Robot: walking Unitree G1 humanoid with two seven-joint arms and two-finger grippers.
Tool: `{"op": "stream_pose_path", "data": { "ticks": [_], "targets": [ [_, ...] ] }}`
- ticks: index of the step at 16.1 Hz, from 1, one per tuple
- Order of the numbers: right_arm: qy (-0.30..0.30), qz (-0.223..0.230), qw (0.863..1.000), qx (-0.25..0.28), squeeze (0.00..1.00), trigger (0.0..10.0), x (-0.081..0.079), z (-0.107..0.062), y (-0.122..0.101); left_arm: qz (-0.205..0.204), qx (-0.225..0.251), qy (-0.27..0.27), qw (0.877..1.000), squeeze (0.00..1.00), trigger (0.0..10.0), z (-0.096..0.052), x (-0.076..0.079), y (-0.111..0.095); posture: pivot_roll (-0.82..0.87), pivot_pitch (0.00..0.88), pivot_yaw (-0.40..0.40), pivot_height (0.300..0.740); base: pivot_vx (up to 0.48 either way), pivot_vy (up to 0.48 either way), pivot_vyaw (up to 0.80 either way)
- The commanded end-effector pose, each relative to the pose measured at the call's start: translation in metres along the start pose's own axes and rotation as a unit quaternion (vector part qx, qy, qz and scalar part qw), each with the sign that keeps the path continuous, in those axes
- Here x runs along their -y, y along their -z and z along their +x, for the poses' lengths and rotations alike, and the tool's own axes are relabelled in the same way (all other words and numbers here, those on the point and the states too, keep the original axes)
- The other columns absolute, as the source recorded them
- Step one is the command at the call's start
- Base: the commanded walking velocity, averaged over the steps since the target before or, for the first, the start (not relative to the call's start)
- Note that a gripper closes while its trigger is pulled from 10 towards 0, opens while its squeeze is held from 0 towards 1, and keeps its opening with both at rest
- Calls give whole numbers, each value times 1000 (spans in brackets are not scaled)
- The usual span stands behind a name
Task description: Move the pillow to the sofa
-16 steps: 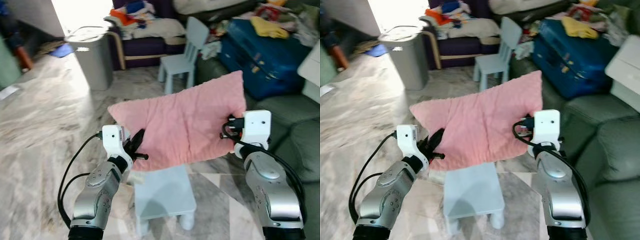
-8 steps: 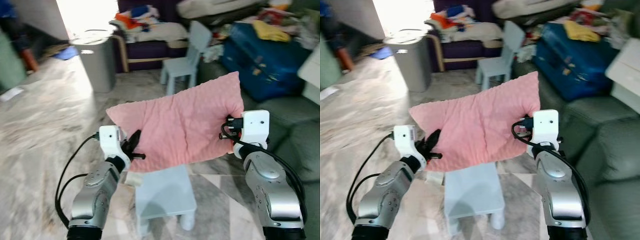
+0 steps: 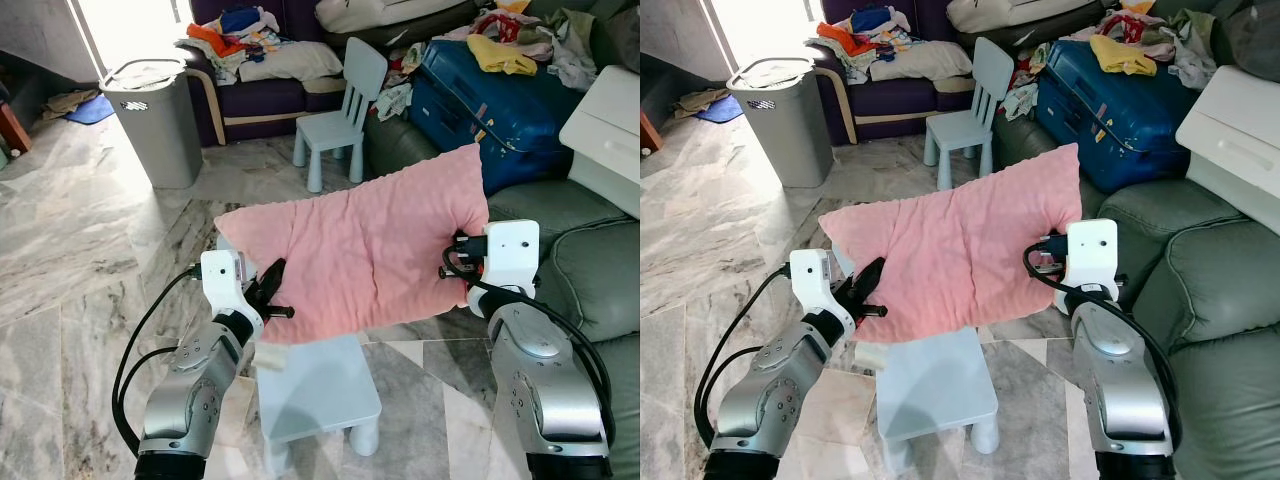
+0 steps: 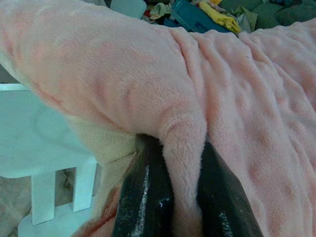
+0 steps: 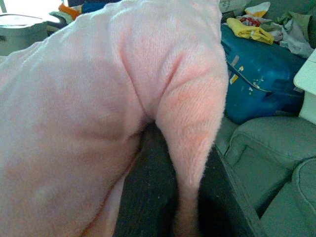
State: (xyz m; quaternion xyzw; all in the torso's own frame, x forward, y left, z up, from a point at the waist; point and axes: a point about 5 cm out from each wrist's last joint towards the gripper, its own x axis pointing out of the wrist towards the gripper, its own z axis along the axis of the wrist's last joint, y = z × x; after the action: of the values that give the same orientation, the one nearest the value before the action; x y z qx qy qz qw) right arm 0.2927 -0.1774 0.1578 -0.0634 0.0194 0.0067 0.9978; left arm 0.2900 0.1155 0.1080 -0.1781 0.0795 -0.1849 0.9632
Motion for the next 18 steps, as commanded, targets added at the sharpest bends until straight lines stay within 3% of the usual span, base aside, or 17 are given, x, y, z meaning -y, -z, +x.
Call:
{"op": "stream_pose_path", "data": {
  "ticks": [1, 11, 16, 18],
  "targets": [
    [-4, 1, 1000, 16, 0, 10000, -2, -1, -8, 1, 10, 20, 1000, 0, 10000, 1, 6, -7, -124, 0, 23, 740, 0, 0, -788],
    [-5, 2, 1000, 14, 0, 10000, -3, -2, -7, -9, 7, 18, 1000, 0, 10000, 1, 5, -6, -122, 0, 25, 740, 0, 0, -759],
    [-6, 1, 1000, 16, 0, 10000, -2, -2, -8, -18, 5, 17, 1000, 0, 10000, 1, 6, -6, -123, 0, 22, 740, 0, 0, 0],
    [-7, 1, 1000, 16, 0, 10000, -2, -2, -8, -18, 3, 19, 1000, 0, 10000, 1, 6, -5, -123, 0, 21, 740, 0, 384, 0]
  ]
}}
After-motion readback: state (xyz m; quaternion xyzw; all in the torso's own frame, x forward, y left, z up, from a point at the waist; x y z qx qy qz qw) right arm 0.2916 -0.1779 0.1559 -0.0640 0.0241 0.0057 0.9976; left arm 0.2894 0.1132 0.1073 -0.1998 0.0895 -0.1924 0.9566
